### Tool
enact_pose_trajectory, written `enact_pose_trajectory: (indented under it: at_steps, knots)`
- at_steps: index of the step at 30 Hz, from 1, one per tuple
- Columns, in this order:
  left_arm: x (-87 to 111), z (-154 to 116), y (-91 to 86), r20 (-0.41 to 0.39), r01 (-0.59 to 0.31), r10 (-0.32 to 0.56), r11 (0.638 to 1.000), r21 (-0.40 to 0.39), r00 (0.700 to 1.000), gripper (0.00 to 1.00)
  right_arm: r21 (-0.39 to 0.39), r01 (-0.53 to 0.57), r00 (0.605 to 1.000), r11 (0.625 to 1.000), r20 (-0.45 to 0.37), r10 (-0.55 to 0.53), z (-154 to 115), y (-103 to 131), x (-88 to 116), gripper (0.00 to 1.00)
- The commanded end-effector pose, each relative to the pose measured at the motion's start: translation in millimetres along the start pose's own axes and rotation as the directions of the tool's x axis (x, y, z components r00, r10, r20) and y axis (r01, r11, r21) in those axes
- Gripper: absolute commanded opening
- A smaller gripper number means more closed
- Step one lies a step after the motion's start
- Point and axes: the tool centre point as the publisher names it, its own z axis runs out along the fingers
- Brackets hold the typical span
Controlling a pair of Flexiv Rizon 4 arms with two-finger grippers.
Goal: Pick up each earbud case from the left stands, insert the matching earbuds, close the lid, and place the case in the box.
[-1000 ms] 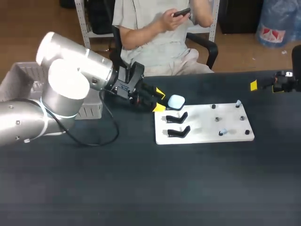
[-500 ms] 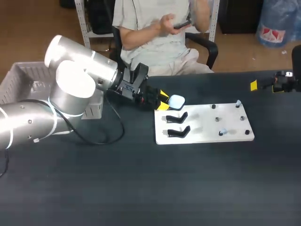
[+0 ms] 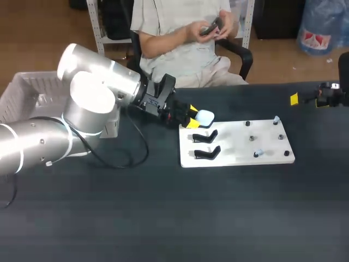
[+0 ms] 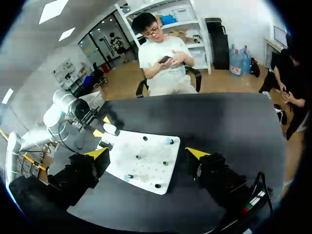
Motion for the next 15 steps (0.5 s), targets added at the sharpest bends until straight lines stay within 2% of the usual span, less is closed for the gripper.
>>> enact_pose_trajectory:
  at_steps: [1,10,15]
  knots:
    - [2.1,4.7,2.9,0.005,-0.001,0.001,1.0,0.002,1.0,0.5,0.002,0.0,1.0,1.0,-0.001,0.0,-0.2,0.2,0.0,1.0]
    - [0.8,10.9,4.6,0.014,0.0,0.0,1.0,-0.008,1.0,0.55,0.002,0.0,1.0,1.0,-0.001,0.0,-0.2,0.2,0.0,1.0]
    - [1.1,13.6,6.7,0.015,-0.001,0.001,1.0,-0.011,1.0,0.55,0.002,0.0,1.0,1.0,-0.001,0.0,-0.2,0.2,0.0,1.0]
